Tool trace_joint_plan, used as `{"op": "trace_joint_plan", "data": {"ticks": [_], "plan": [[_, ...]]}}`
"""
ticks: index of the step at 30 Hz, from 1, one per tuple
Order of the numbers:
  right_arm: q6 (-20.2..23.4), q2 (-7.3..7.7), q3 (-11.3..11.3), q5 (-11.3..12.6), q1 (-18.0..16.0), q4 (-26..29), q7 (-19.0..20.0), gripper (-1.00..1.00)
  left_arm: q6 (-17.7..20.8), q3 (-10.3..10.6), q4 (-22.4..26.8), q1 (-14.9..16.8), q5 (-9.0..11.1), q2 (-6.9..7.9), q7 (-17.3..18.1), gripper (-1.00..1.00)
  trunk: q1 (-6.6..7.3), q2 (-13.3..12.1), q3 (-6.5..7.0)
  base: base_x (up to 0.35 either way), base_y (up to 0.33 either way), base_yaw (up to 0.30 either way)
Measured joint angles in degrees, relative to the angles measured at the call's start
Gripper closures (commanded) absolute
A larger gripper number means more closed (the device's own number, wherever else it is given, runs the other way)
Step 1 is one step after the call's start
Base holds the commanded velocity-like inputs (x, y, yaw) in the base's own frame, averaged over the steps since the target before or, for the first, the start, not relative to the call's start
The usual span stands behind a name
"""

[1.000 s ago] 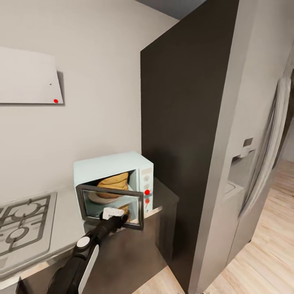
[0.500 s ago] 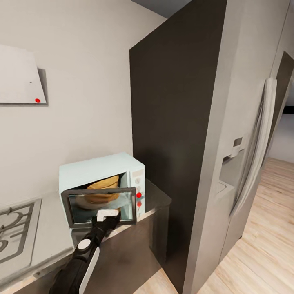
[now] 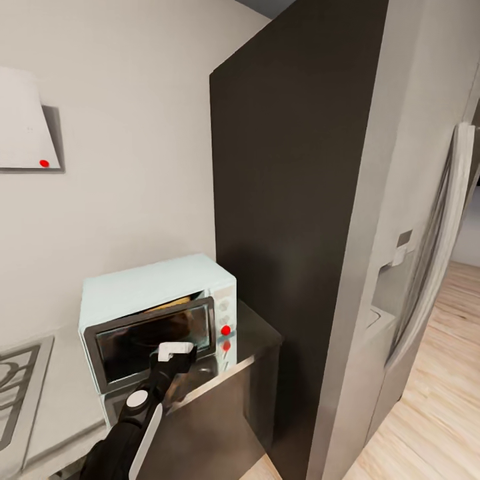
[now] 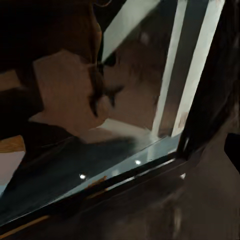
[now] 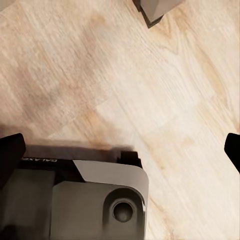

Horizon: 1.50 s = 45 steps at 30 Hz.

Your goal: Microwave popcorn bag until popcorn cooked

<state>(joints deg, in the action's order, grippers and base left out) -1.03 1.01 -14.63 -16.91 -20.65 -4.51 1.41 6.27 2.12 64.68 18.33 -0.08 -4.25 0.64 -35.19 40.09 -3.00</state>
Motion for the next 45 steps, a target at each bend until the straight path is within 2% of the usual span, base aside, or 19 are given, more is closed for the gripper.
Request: {"op": "trace_joint_plan", "data": {"ticks": [24, 31, 45], "plan": [[0.0, 0.0, 0.0, 0.02, 0.0, 0.0, -0.01, -1.0, -0.08, 0.04, 0.03, -0.28, 0.1, 0.02, 0.32, -1.0, 0.0, 0.03, -0.01, 0.071, 0.0, 0.0], [0.0, 0.0, 0.0, 0.03, 0.0, 0.0, -0.01, -1.0, -2.22, -0.07, -0.04, 0.01, 0.06, 0.05, 0.0, -1.0, -0.06, -0.02, 0.01, -0.287, 0.0, 0.0], [0.0, 0.0, 0.0, 0.01, 0.0, 0.0, -0.04, -1.0, -2.56, -0.03, -0.16, 0.01, 0.02, 0.05, 0.02, -1.0, -0.06, -0.02, 0.01, -0.349, 0.0, 0.0]]}}
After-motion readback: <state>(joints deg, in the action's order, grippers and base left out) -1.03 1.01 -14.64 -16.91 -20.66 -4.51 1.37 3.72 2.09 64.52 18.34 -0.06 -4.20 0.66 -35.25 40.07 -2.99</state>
